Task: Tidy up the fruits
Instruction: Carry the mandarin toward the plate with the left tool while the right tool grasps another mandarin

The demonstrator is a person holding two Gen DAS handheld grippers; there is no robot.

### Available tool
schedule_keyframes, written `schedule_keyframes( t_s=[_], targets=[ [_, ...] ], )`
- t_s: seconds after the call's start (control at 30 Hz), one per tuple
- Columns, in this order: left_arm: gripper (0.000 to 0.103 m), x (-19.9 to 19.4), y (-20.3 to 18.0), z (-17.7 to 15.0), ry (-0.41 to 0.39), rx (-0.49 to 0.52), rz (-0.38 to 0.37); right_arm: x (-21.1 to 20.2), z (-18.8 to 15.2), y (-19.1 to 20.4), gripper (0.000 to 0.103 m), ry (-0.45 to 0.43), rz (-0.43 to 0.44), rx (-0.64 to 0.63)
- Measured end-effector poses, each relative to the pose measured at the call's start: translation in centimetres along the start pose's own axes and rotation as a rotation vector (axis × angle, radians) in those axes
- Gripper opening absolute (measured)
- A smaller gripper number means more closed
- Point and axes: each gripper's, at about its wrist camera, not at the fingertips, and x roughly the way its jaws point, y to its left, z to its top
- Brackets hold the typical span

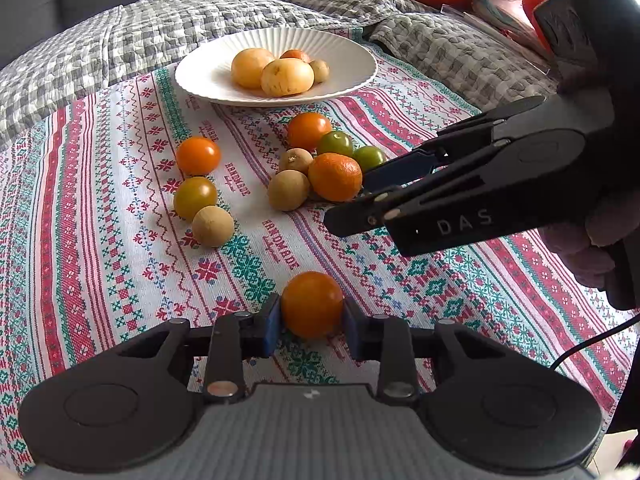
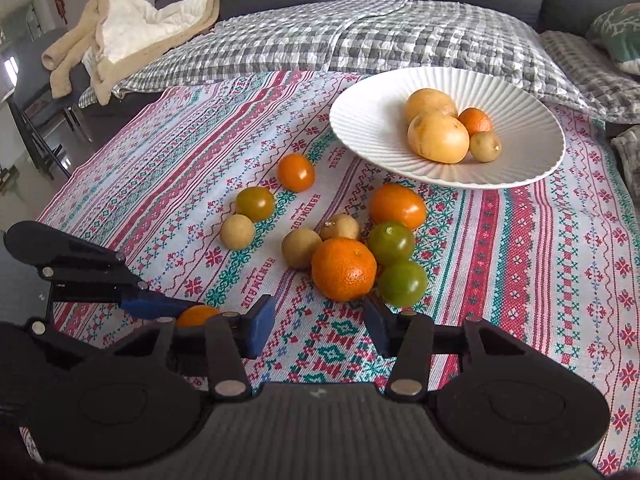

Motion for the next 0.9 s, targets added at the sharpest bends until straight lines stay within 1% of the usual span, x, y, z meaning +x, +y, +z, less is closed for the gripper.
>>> schedule_keyframes(
  t_s=[0.33,0.47,0.53,0.57,0.7,0.9],
  targets=[
    [0.027,0.1,0.3,0.3,0.005,-0.015,0.021,0.4,0.7,-1.3,0.043,-0.019,-0.005,0.092],
    [0.027,0.2,0.4,0.4,0.006,-0.021,0.032,0.9,0.8,-1.4,0.043,-0.011,-0.020,0.102],
    [0.027,0.2,0.5,0.4,0.006,-0.020,0.035,1.0,0.9,-1.4,0.039,-0.009,-0.019,0.104],
    [0.027,0.2,0.5,0.4,0.006,-0.020,0.037,1.0,0.9,-1.4,0.035,-0.008,-0.015,0.103],
    [0.027,0.2,0.5,0.5,0.002,-0.023,0.043,0.8,0.8,-1.2,0.034,-0.005,-0.023,0.085],
    [0.026,-0.1,0.3,1.1,-0.025,-0.025,0.052,-0.1,0.6,-1.3,0.033,-0.011,-0.014,0.072]
  ],
)
